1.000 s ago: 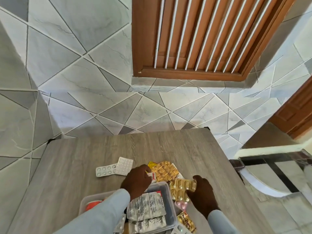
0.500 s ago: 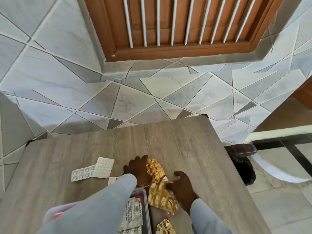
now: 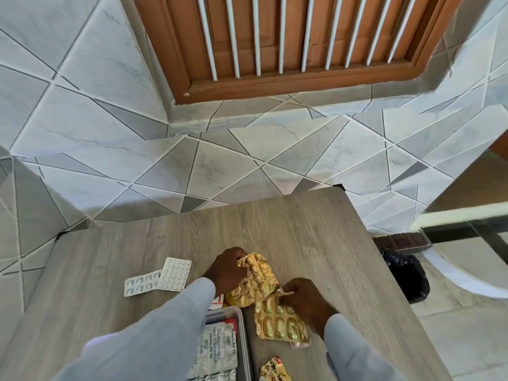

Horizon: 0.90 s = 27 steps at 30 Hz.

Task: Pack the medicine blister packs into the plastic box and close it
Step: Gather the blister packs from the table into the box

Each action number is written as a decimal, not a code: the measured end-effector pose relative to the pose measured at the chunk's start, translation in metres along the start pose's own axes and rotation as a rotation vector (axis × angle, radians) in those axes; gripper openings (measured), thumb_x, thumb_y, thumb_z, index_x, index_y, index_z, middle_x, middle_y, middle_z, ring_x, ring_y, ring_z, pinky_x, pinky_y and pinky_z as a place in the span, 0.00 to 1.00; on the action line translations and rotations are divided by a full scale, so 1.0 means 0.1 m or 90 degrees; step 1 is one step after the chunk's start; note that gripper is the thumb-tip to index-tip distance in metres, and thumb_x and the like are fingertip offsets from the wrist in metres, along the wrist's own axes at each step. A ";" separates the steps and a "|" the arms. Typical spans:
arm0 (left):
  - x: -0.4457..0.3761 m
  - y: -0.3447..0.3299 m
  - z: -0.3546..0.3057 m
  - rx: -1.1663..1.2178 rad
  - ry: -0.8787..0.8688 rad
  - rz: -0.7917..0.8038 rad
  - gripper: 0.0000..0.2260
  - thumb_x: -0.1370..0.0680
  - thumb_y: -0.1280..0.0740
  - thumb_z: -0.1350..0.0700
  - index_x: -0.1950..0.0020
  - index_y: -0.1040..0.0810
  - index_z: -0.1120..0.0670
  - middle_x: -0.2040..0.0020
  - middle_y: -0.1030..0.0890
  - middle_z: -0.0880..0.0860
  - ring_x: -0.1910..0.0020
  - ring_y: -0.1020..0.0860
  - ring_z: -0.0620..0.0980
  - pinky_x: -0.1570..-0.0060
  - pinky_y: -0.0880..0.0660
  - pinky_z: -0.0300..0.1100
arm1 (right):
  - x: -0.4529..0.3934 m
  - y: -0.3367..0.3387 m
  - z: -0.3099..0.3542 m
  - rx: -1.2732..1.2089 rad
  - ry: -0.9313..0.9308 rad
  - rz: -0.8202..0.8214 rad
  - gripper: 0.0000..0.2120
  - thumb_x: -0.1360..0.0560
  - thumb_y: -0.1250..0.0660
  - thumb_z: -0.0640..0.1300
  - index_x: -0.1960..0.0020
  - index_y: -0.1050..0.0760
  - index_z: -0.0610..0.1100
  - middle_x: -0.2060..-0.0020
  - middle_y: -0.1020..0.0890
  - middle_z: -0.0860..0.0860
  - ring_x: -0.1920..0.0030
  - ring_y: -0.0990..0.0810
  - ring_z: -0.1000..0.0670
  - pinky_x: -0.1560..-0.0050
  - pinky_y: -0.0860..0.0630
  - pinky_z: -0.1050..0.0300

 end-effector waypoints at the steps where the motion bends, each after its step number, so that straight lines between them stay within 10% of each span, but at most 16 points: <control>1: 0.02 0.05 -0.04 0.012 -0.019 -0.005 0.10 0.28 0.30 0.54 0.48 0.26 0.50 0.45 0.22 0.53 0.46 0.24 0.53 0.47 0.28 0.43 | 0.03 0.02 0.01 -0.002 -0.004 0.004 0.09 0.37 0.24 0.37 0.62 0.23 0.43 0.65 0.22 0.47 0.66 0.24 0.51 0.66 0.28 0.60; 8: 0.37 0.60 -0.08 0.110 -0.103 -0.090 0.09 0.27 0.30 0.59 0.47 0.22 0.54 0.51 0.19 0.53 0.51 0.21 0.53 0.52 0.29 0.42 | 0.32 0.27 0.18 -0.031 0.059 -0.042 0.14 0.37 0.23 0.44 0.54 0.19 0.44 0.56 0.15 0.42 0.55 0.15 0.41 0.50 0.18 0.42; 19: 1.24 0.83 0.84 0.309 -0.057 -0.061 0.22 0.29 0.31 0.69 0.46 0.29 0.44 0.53 0.19 0.56 0.55 0.19 0.55 0.58 0.23 0.48 | 1.20 -0.12 0.67 0.092 0.156 -0.045 0.08 0.28 0.27 0.44 0.52 0.21 0.42 0.58 0.15 0.42 0.59 0.15 0.44 0.59 0.20 0.54; 27: 1.63 0.63 1.31 0.281 -0.008 -0.028 0.20 0.32 0.29 0.67 0.48 0.31 0.48 0.52 0.20 0.59 0.56 0.18 0.59 0.64 0.22 0.48 | 1.53 -0.09 0.50 -0.002 0.135 -0.144 0.08 0.29 0.27 0.43 0.55 0.20 0.39 0.60 0.15 0.38 0.58 0.15 0.35 0.52 0.19 0.35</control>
Point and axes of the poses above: each hand's wrist, its own x-axis away from the middle knuckle, its own y-axis out of the back of the hand, z = x × y, the point moved 6 cm from there along -x, towards the middle knuckle
